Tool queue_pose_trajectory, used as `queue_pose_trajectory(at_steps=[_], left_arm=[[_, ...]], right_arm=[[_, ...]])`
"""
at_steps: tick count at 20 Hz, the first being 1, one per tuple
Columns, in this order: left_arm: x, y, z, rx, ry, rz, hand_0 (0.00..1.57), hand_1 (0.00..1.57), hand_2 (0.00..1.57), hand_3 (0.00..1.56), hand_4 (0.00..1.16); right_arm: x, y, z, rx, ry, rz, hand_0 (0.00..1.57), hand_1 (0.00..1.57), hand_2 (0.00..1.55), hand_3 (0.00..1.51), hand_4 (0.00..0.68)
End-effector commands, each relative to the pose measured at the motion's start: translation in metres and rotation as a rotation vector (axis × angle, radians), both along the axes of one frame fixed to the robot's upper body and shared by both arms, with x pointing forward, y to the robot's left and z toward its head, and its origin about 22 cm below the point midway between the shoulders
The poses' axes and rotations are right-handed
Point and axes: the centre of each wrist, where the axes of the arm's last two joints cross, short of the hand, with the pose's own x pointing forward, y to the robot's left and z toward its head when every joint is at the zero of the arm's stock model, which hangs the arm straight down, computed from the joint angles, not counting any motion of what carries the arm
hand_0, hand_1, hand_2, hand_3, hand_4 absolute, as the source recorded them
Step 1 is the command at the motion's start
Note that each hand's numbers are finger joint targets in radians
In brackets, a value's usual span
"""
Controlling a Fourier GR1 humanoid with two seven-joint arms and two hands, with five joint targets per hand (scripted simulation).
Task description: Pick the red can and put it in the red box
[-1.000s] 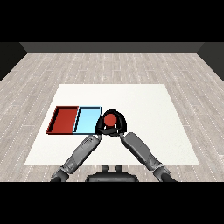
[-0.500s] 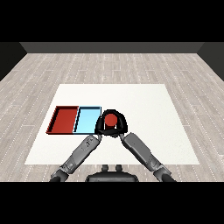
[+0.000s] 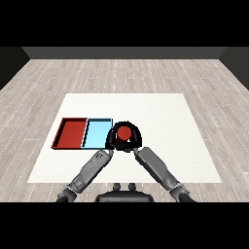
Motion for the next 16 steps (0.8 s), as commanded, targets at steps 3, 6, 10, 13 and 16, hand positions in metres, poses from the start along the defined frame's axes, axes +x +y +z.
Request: queue_pose_trajectory(at_steps=[3,6,10,13,16], left_arm=[[-0.003,-0.015,-0.001,-0.025,0.022,-0.032,1.57,1.57,1.57,1.49,1.14],[-0.003,-0.015,-0.001,-0.025,0.022,-0.033,1.57,1.57,1.57,1.49,1.14],[-0.006,-0.017,-0.003,-0.013,0.012,-0.024,1.57,1.57,1.57,1.49,1.15],[0.0,-0.002,-0.021,-0.005,0.011,-0.025,1.57,1.57,1.57,1.48,1.15],[-0.007,-0.003,-0.014,-0.001,0.021,-0.003,1.57,1.57,1.57,1.49,1.15]], right_arm=[[-0.008,0.004,0.011,0.017,-0.027,0.072,0.0,0.0,0.0,0.0,0.0],[-0.009,0.003,0.012,0.017,-0.027,0.073,0.0,0.0,0.0,0.0,0.0],[-0.009,0.001,0.001,0.015,-0.053,0.051,0.0,0.0,0.0,0.0,0.0],[-0.002,-0.018,0.027,-0.025,-0.079,0.012,0.0,0.0,0.0,0.0,0.0],[0.001,-0.022,0.02,-0.062,-0.063,-0.009,0.0,0.0,0.0,0.0,0.0]])
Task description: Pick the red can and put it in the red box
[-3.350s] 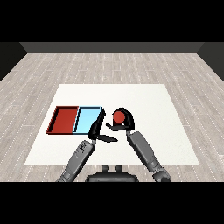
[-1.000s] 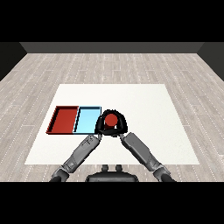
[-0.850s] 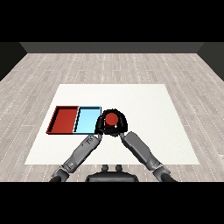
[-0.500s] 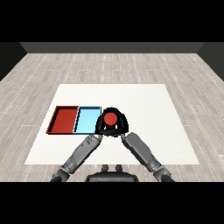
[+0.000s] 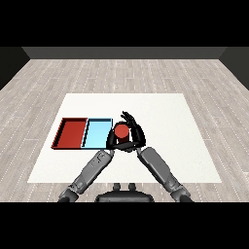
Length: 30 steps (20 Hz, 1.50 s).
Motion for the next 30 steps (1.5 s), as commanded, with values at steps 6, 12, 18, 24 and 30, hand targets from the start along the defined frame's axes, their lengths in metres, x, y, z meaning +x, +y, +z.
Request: queue_pose_trajectory(at_steps=[6,12,18,24,30], left_arm=[[-0.01,0.005,-0.019,-0.02,0.094,0.0,1.57,1.57,1.57,1.49,1.14],[0.005,0.04,-0.026,-0.005,0.095,0.059,1.57,1.57,1.55,1.45,1.12],[0.01,0.066,0.001,0.06,0.029,0.118,1.57,1.57,1.57,1.47,1.14],[0.01,0.121,0.026,0.153,0.021,0.211,1.57,1.57,1.56,1.46,1.11],[0.038,0.138,0.028,0.272,-0.011,0.32,1.57,1.57,1.55,1.42,1.14]], right_arm=[[0.012,-0.033,0.051,0.046,-0.125,-0.117,0.0,0.0,0.0,0.0,0.0],[-0.012,-0.082,0.081,0.074,-0.192,-0.208,0.0,0.0,0.0,0.0,0.0],[-0.01,-0.124,0.049,0.117,-0.154,-0.291,0.0,0.0,0.0,0.0,0.0],[-0.026,-0.179,0.016,0.038,-0.069,-0.364,0.0,0.0,0.0,0.0,0.0],[-0.048,-0.184,-0.036,0.006,0.052,-0.393,0.0,0.0,0.0,0.0,0.0]])
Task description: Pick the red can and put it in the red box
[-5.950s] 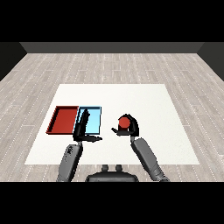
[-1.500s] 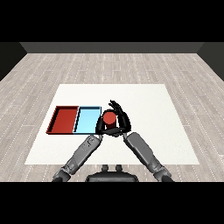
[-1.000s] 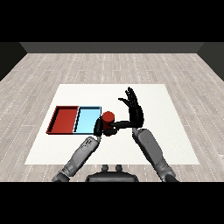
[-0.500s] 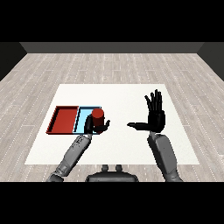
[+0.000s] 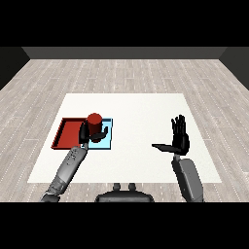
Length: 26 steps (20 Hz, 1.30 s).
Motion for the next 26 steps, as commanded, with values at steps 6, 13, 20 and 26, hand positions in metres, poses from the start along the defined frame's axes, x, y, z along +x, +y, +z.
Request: queue_pose_trajectory(at_steps=[6,13,20,26], left_arm=[[0.04,0.062,0.019,0.189,0.056,0.18,1.44,1.44,1.46,1.39,1.11],[0.051,0.147,-0.023,0.231,0.269,0.362,1.57,1.57,1.56,1.46,1.1],[0.036,0.186,-0.082,0.294,0.448,0.476,1.57,1.57,1.57,1.5,1.04],[0.045,0.175,-0.093,0.376,0.644,0.575,0.33,0.33,0.45,0.33,0.72]], right_arm=[[-0.023,-0.032,-0.053,-0.014,0.129,-0.029,0.0,0.0,0.0,0.0,0.0],[-0.007,-0.04,-0.05,-0.043,0.128,-0.011,0.0,0.0,0.0,0.0,0.0],[-0.006,-0.019,-0.053,-0.043,0.046,-0.014,0.0,0.0,0.0,0.0,0.0],[-0.004,-0.019,-0.039,-0.067,0.004,-0.046,0.0,0.0,0.0,0.0,0.0]])
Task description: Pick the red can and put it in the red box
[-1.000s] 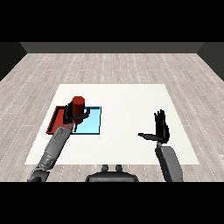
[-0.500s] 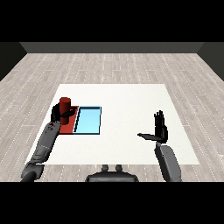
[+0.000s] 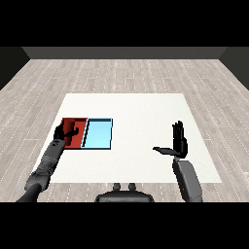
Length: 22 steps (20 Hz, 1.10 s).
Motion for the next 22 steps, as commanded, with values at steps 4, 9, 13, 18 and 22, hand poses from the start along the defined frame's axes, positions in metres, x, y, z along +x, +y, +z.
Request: queue_pose_trajectory(at_steps=[4,9,13,18,22], left_arm=[[-0.015,0.013,-0.02,-0.01,0.165,0.079,0.8,0.8,0.75,0.0,0.71],[-0.005,0.01,-0.011,-0.015,0.24,-0.031,0.23,0.23,0.45,0.0,0.69],[-0.004,0.02,-0.003,0.108,0.361,-0.006,0.0,0.0,0.0,0.0,0.0],[0.001,0.015,-0.001,0.001,0.382,0.042,0.0,0.0,0.0,0.0,0.0],[-0.018,0.022,-0.018,-0.029,0.152,0.092,0.0,0.0,0.0,0.0,0.0]], right_arm=[[0.012,0.001,0.006,-0.006,-0.058,-0.001,0.0,0.0,0.0,0.0,0.0],[-0.004,-0.006,0.005,-0.024,-0.044,0.013,0.0,0.0,0.0,0.0,0.0],[-0.01,0.007,0.004,0.007,-0.077,0.036,0.0,0.0,0.0,0.0,0.0],[-0.025,0.001,-0.004,0.03,-0.082,0.041,0.0,0.0,0.0,0.0,0.0],[-0.016,-0.003,0.006,0.029,-0.105,0.056,0.0,0.0,0.0,0.0,0.0]])
